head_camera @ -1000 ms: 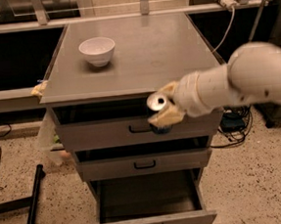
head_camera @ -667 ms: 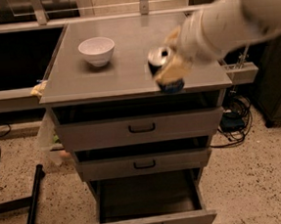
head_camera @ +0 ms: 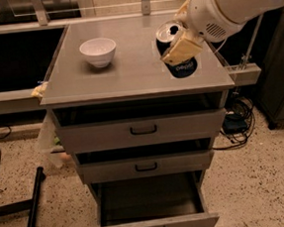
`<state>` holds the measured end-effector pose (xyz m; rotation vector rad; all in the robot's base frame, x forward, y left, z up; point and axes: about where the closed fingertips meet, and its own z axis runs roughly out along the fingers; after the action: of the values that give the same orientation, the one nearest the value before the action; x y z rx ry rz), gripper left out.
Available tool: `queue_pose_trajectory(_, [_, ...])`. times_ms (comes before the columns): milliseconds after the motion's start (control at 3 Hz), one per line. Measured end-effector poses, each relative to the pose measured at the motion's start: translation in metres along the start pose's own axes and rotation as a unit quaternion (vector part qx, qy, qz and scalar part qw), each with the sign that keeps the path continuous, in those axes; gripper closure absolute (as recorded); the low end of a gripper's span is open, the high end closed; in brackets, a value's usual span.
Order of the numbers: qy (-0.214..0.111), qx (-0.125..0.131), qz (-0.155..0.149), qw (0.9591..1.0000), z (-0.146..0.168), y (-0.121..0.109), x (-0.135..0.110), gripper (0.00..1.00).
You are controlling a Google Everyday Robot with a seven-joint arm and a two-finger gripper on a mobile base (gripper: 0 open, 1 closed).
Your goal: Pick pepsi can from bottom drawer and place on counter
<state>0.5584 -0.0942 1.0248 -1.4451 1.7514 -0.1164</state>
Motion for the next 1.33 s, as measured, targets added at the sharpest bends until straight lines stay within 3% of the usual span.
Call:
queue_pose_trajectory(667, [-0.018, -0.009, 0.043, 0.9989, 0.054, -0.049, 0.01, 1.0])
queue_pose_trajectory(1000, [-0.037, -0.02, 0.08, 0.9959, 0.094, -0.071, 0.013, 1.0])
queue_pose_trajectory(1333, [-0.044, -0.034, 0.115, 0.9918, 0.12, -0.073, 0.022, 1.0])
